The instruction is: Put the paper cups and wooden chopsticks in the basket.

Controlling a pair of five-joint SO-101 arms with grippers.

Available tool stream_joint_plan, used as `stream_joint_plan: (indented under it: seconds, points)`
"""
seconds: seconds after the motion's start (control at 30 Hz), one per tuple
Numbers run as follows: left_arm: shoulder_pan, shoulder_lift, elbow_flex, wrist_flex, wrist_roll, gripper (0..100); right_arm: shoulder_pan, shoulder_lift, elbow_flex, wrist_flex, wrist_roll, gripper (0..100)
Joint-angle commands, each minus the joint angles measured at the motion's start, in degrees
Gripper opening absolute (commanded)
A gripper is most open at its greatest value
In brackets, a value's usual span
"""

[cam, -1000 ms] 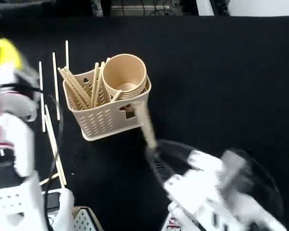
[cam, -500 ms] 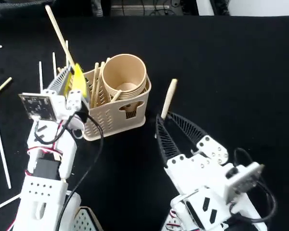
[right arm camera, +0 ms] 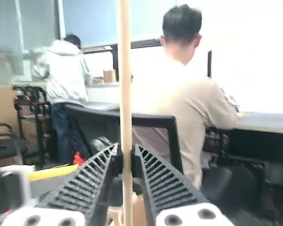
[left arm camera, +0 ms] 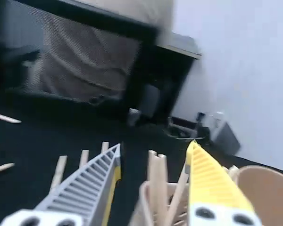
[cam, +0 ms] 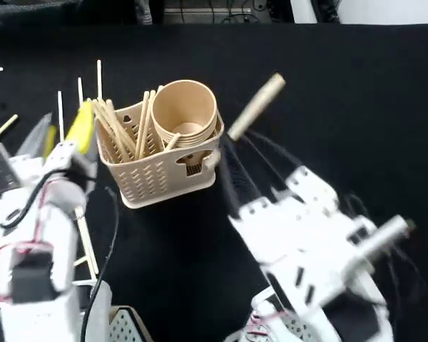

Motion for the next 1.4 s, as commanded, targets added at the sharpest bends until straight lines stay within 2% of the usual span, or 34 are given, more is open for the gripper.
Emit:
stream_joint_plan:
  seconds: [0.0, 0.1, 0.2, 0.3, 0.43, 0.6, 0.73, 0.83, 0.97, 1.17, 1.27, 1.37]
  points:
    - [-10.86, -1.05, -12.88, 23.74, -7.21, 23, -5.10, 13.23, -3.47, -14.24, -0.18, 1.1]
    - [-23.87, -1.05, -10.95, 27.25, -9.85, 23, -8.53, 23.08, -4.97, -19.25, 0.09, 1.1]
    - [-33.54, 0.44, -3.21, 21.80, -13.19, 23, -9.49, 31.08, -4.88, -24.00, -0.09, 1.1]
    - [-38.11, 2.99, 6.37, 14.42, -16.62, 23, -9.49, 37.76, -3.12, -30.42, -0.44, 1.1]
    - [-40.66, 5.01, 20.09, 3.52, -21.98, 22, -9.49, 44.18, -0.84, -38.33, -0.44, 1.1]
    - [-42.07, 4.66, 29.85, -5.19, -21.98, 23, -9.41, 50.51, 3.30, -44.04, -0.35, 1.5]
    - [-42.07, 4.66, 30.90, -5.01, -21.98, 23, -8.53, 54.29, 6.64, -52.48, 0.00, 1.6]
    - [-42.07, 5.10, 30.90, -5.01, -21.89, 23, -8.26, 55.16, 7.34, -54.24, 0.00, 3.2]
    - [-41.98, 5.10, 30.90, -5.01, -21.71, 23, -8.44, 55.16, 7.08, -51.60, 0.00, 13.7]
    - [-42.33, 5.27, 29.14, -4.13, -21.45, 23, -8.62, 51.38, 7.43, -46.59, 0.00, 18.5]
    - [-44.70, 5.36, 22.81, 4.04, -19.43, 23, -8.70, 45.14, 7.34, -40.62, 0.09, 21.9]
    - [-45.41, 5.80, 17.45, 8.09, -19.25, 24, -9.85, 36.70, 7.34, -33.67, 0.09, 22.7]
